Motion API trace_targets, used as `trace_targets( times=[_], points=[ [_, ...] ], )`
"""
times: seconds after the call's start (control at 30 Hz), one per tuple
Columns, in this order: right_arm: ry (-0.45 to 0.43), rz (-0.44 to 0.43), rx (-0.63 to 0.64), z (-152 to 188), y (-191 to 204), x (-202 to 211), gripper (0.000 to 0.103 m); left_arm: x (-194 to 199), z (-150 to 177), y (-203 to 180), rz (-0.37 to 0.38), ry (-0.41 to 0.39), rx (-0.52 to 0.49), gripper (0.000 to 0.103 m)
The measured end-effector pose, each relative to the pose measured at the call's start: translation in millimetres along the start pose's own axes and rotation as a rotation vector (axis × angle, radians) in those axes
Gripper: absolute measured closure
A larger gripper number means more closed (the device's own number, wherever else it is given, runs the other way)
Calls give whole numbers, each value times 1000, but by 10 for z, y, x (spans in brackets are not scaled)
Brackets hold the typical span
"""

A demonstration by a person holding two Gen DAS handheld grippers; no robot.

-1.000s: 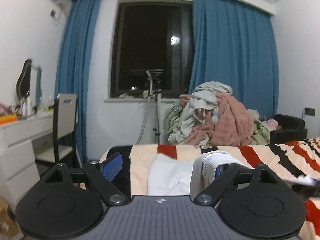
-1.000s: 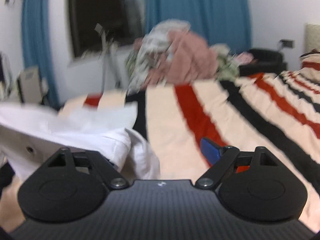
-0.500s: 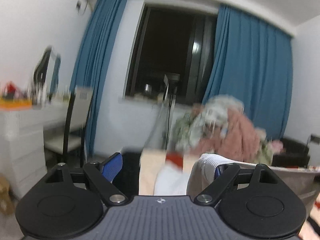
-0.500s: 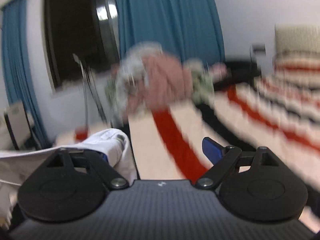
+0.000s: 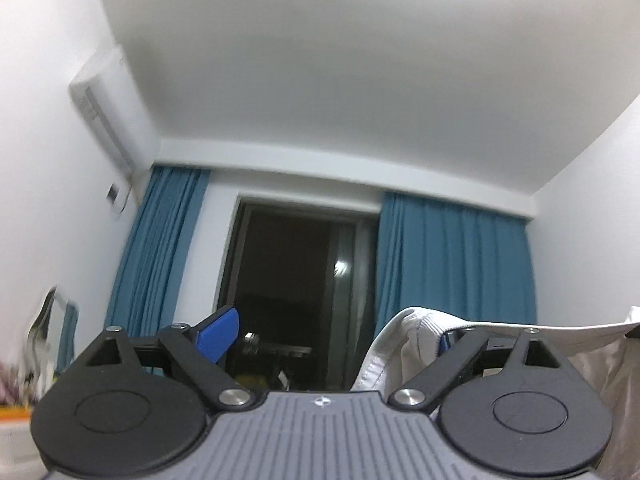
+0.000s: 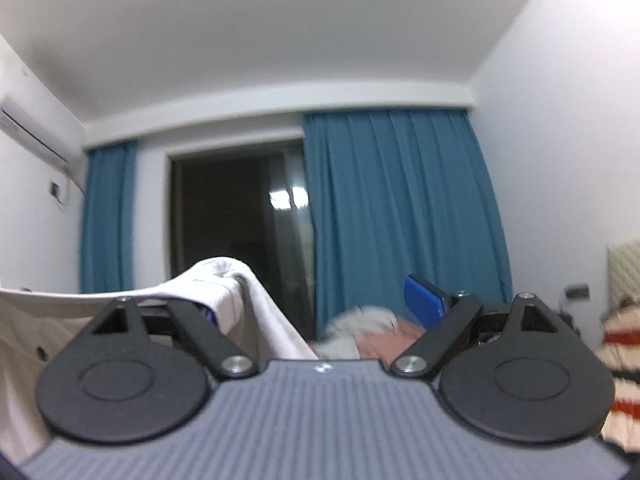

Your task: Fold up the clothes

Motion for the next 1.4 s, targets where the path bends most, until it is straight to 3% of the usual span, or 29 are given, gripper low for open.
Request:
trace_targets(
  times=[0.13, 0.27, 0.33, 0.43, 0.6, 0.77, 0.93, 1.07, 1.13, 1.27, 1.4],
  points=[
    [-14, -17, 39, -249, 58, 4, 15, 12, -498, 41, 61, -25, 3, 8],
    [-26, -34, 78, -486, 114, 5, 15, 23, -654, 69, 75, -38, -28, 5],
    [-32, -42, 97, -604, 142, 6, 14, -61, -528, 57, 89, -5, -12, 4],
    [52, -22, 100, -177, 43, -272, 15, -333, -51, 25, 119, 94, 32, 4],
    [235, 32, 117, 886, -191, -909, 15, -1060, 1299, -70, 149, 288, 62, 4],
    [395, 125, 104, 2174, -535, -1836, 15, -1993, 2899, -215, 198, 529, 69, 4],
    [506, 206, 85, 3491, -883, -2813, 15, -2962, 4298, -453, 154, 627, -9, 4],
    [594, 271, 68, 4540, -1157, -3584, 15, -3651, 5711, -474, 127, 776, 2, 4],
    [667, 283, 68, 5031, -1279, -3752, 15, -3977, 6394, -460, 109, 859, 4, 6],
    [820, 306, 66, 5934, -1527, -4001, 15, -4228, 7709, -416, 138, 1043, 34, 6],
    [1028, 310, 81, 6524, -1696, -3996, 15, -4188, 8477, -555, 258, 1261, -36, 7]
  ],
)
Point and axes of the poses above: each gripper's, at about its wrist camera, not at the fingertips, and x roughly against the way its jaws point, y to its left, z to its underside, the point moved 9 cm from there along -x, roughly the way its jaws point, and after that the axes turned 7 degrees about -x, right-handed, at the moved point
